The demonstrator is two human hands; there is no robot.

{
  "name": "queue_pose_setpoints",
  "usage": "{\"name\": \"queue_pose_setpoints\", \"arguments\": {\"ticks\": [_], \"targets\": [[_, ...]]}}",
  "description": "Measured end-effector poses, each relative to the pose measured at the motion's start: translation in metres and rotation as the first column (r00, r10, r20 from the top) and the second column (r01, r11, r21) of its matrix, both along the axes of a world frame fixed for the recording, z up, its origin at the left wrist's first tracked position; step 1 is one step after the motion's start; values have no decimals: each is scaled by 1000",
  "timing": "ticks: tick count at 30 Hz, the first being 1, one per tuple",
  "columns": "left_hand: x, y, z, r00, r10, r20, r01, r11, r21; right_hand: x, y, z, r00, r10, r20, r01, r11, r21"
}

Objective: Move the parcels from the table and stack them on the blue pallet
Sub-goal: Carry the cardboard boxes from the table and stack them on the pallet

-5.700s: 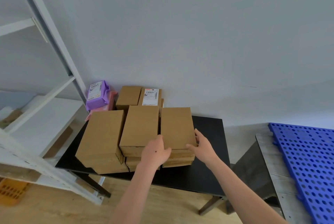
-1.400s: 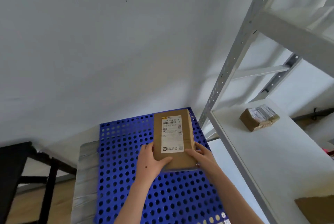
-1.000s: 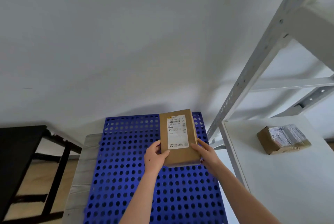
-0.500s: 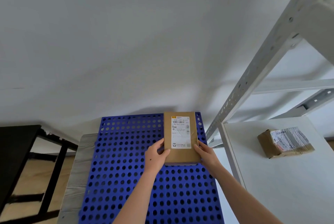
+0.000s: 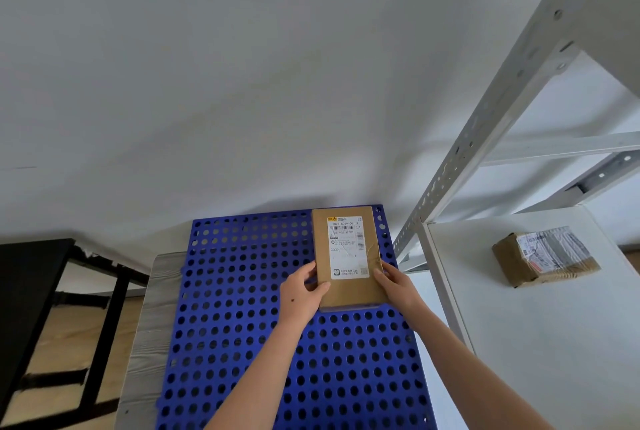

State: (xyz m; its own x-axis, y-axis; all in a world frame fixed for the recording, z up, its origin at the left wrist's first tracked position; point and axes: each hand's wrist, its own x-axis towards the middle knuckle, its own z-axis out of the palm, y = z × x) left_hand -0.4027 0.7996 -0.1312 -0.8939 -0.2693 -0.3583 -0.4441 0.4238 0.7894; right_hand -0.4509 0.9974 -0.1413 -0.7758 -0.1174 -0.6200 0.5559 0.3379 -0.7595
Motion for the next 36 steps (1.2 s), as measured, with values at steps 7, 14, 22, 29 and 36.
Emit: {"name": "queue_pose_setpoints", "arguments": {"ticks": [7,14,22,29,36], "targets": [[-1,0,0,999,-12,32,13,1000,-24,-4,-5,3,1000,25,-2,-25,992,122],[-7,3,10,993,-61,102,71,993,-99,-4,-11,10,999,24,-23,-19,981,195],[11,-11,34,998,24,55,-21,998,-64,-3,-37,37,972,70,-226,33,906,422],[65,-26,68,987,144,-65,-148,987,-60,29,-59,57,867,220,-447,-86,950,301],[128,-49,84,894,426,-136,-436,898,-56,47,-82,71,786,446,-427,-381,895,234]]}}
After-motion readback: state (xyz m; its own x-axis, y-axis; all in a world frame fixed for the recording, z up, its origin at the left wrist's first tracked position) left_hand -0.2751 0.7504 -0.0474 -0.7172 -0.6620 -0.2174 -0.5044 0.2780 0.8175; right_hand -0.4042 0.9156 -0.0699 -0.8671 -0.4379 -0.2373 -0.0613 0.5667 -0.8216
